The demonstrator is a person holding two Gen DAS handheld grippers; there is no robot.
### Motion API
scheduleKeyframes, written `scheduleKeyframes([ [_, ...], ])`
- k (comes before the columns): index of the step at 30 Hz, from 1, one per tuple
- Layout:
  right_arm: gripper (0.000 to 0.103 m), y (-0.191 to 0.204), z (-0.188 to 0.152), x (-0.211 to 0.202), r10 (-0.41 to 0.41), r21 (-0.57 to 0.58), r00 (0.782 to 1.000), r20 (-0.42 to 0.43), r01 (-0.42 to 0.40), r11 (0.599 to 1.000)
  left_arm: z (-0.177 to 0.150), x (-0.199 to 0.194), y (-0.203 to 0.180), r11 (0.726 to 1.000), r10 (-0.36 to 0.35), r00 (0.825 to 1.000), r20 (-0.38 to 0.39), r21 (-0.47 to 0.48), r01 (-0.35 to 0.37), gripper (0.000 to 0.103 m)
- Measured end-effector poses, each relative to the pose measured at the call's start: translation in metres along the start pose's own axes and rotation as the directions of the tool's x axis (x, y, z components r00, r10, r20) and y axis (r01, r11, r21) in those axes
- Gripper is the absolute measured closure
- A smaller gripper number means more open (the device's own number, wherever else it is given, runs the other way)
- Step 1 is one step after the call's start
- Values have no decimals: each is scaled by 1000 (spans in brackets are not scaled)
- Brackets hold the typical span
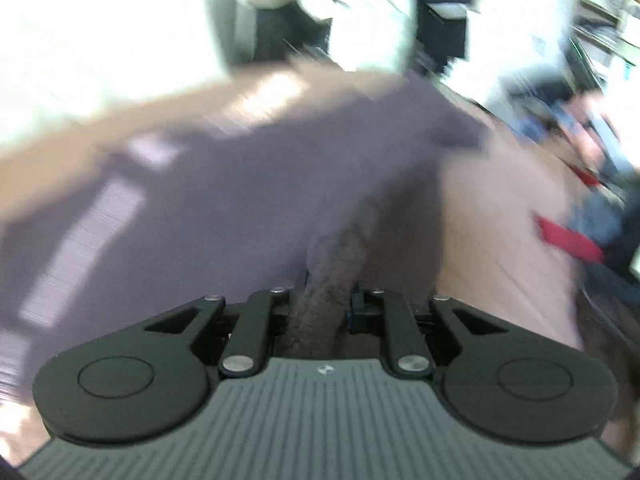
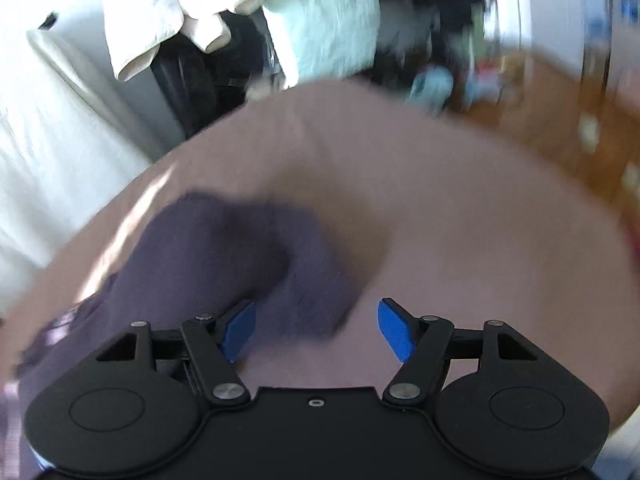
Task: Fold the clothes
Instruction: 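Lay the sweater flat on the bed with both tools, right tool releasing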
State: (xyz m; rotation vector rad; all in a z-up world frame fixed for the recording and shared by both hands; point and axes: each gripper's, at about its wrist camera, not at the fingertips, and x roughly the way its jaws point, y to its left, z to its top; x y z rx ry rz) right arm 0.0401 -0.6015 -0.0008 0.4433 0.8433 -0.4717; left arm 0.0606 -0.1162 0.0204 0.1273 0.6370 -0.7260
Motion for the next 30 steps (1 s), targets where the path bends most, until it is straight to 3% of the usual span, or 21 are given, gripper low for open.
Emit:
scheduleKeyframes([
  [2,30,-9,-14,2,58,40,998,-31,-57,998,11,-34,37,991,79,992,99,-117,-67,89],
  [6,30,-10,-39,3,226,111,971,-79,-216,970,7,-59,83,956,256,952,166,-188,-224,89],
  [9,30,-5,-57,2,367,162,924,-106,-348,923,-3,-44,97,937,276,953,121,-255,-239,89],
  [11,30,-5,-72,7,422,251,898,-122,-384,889,-6,-33,98,930,297,949,106,-259,-262,89],
  [15,30,-1,-111,18,519,379,839,-161,-433,818,-2,-43,95,933,303,939,165,-250,-257,90],
  [19,30,4,-128,41,546,453,831,-104,-450,770,-5,-55,94,932,303,931,204,-265,-246,90],
  [22,28,3,-131,62,583,609,812,21,-473,637,-10,-55,104,923,273,942,193,-328,-201,90],
  [24,33,17,-122,70,556,590,830,34,-466,659,-13,-50,105,922,269,946,180,-332,-199,90],
  [26,66,36,-111,71,465,504,885,25,-413,759,-14,-44,101,923,281,945,166,-318,-218,90],
  [27,78,45,-106,69,407,451,913,27,-375,810,-16,-45,100,920,281,946,160,-326,-218,90],
  [30,85,53,-92,41,291,327,950,109,-311,892,-35,-58,101,896,185,973,138,-430,-109,90],
])
